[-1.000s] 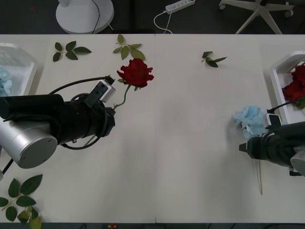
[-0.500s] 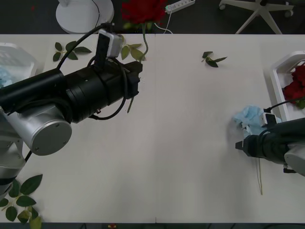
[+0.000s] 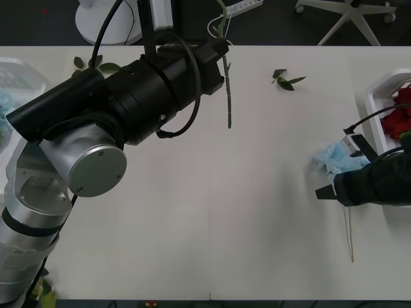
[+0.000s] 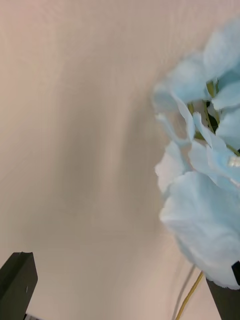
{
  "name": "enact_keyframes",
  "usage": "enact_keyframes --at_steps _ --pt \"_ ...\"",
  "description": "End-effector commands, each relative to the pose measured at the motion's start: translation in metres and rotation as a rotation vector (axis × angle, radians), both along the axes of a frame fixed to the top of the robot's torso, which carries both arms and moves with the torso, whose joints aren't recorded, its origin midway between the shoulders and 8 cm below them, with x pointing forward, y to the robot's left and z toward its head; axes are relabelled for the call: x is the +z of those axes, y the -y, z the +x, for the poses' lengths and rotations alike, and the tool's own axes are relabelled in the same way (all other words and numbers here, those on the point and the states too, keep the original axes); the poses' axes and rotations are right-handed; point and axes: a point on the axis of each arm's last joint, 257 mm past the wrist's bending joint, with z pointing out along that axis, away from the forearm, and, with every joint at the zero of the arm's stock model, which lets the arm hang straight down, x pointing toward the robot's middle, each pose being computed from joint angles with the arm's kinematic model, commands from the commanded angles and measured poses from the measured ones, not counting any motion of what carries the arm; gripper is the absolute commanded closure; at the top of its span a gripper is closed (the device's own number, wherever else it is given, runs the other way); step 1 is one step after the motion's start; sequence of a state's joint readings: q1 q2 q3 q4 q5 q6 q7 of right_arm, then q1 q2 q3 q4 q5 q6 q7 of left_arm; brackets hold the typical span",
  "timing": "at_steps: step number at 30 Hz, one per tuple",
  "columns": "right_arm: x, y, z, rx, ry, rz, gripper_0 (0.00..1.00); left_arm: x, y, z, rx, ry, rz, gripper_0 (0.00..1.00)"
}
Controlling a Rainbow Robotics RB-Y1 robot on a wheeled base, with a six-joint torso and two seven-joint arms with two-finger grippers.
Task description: Place the red flowers into the right box and the blue flowers into the left box. If a person shows an open palm, hand one flower to the person first, then continue sorting.
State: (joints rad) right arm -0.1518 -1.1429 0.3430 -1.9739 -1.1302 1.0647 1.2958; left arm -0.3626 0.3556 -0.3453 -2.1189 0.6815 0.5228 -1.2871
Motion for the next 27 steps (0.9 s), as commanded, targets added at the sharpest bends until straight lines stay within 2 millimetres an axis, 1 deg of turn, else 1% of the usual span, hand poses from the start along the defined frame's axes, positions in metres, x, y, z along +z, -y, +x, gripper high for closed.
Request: enact_keyframes --at_steps 1,2,3,5,6,8,9,11,12,15,18,21,26,27 --pt "0.040 0.011 -0.014 0.114 0.053 -0.030 0.00 0.038 0.035 -0.016 -0.069 0.061 -0.138 1.00" --pt "0.048 0.012 -0.019 0.134 0.058 -0.025 0.00 0.038 0.040 -0.017 -0.076 0.069 -0.161 1.00" --pt "0.052 0.013 -0.021 0.144 0.062 -0.024 0.00 0.038 0.041 -0.017 -0.077 0.074 -0.171 1.00" --pt "0.068 0.012 -0.032 0.187 0.073 -0.010 0.00 0.037 0.049 -0.017 -0.082 0.093 -0.204 1.00" --pt "0.073 0.012 -0.035 0.197 0.079 -0.006 0.00 0.035 0.051 -0.016 -0.082 0.092 -0.209 1.00" --pt "0.093 0.005 -0.042 0.233 0.100 0.050 0.00 0.035 0.056 -0.016 -0.084 0.101 -0.224 1.00" --pt "0.098 0.003 -0.044 0.239 0.106 0.070 0.00 0.036 0.057 -0.016 -0.085 0.101 -0.226 1.00" --pt "0.118 -0.006 -0.046 0.286 0.149 0.127 0.00 0.036 0.057 -0.016 -0.087 0.098 -0.229 1.00" --pt "0.123 -0.007 -0.047 0.302 0.160 0.132 0.00 0.036 0.057 -0.016 -0.088 0.095 -0.230 1.00" --pt "0.142 -0.016 -0.043 0.379 0.236 0.150 0.00 0.036 0.059 -0.019 -0.097 0.088 -0.238 1.00" --pt "0.150 -0.021 -0.038 0.423 0.283 0.156 0.00 0.036 0.060 -0.019 -0.101 0.080 -0.245 1.00" --pt "0.163 -0.029 -0.030 0.480 0.350 0.172 0.00 0.036 0.060 -0.019 -0.108 0.068 -0.257 1.00" --pt "0.191 -0.044 -0.013 0.558 0.463 0.244 0.00 0.035 0.060 -0.019 -0.111 0.058 -0.263 1.00" --pt "0.193 -0.046 -0.012 0.564 0.472 0.252 0.00 0.035 0.060 -0.019 -0.110 0.059 -0.262 1.00"
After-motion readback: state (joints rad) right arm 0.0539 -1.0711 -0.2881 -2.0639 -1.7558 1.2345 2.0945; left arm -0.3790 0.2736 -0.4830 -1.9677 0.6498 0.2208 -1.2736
